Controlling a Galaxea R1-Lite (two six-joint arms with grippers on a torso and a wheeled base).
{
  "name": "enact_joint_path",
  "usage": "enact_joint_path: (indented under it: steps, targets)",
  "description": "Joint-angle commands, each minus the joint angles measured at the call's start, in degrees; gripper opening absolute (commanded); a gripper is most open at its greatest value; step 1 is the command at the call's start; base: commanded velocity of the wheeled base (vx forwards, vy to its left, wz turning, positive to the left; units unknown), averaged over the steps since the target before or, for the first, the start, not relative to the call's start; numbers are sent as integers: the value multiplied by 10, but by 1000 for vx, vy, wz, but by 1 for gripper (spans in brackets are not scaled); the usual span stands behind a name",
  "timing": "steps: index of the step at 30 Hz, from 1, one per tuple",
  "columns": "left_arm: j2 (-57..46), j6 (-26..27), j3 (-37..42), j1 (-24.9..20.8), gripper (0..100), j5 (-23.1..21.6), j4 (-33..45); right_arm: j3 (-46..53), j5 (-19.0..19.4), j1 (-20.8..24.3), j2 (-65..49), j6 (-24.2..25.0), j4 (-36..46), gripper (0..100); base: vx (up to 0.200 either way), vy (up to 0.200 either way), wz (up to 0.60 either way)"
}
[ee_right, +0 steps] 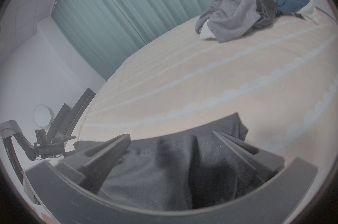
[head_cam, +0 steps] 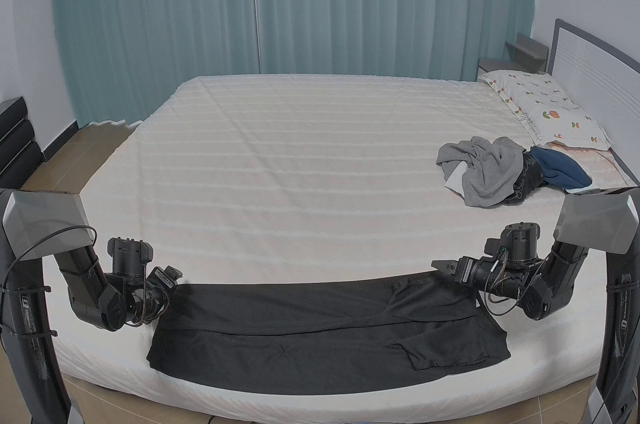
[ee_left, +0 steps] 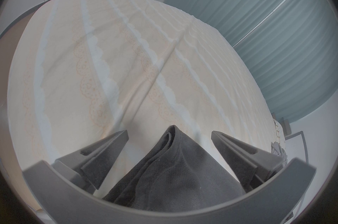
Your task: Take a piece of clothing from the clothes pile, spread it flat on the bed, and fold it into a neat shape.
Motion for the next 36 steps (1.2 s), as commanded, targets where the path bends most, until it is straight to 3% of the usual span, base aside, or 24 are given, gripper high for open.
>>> enact_joint_path:
  steps: [1, 14, 21, 28, 29, 36]
  targets:
    - [1, 0, 0, 0, 100, 0, 0, -4, -6, 12, -41, 0, 4, 100, 0, 0, 0]
    - [0, -1, -1, 0, 100, -1, 0, -74, -46, 112, -14, -12, 112, 100, 0, 0, 0]
    - [0, 0, -1, -1, 100, 0, 0, -90, -60, 126, 21, -56, 113, 100, 0, 0, 0]
    - [1, 0, -1, -1, 100, 0, 0, -113, -64, 132, 25, -61, 135, 100, 0, 0, 0]
    - [0, -1, -2, -1, 100, -1, 0, -120, -64, 133, 25, -67, 149, 0, 0, 0, 0]
    - [1, -1, -2, -1, 100, 0, 0, -122, -65, 136, 25, -74, 153, 0, 0, 0, 0]
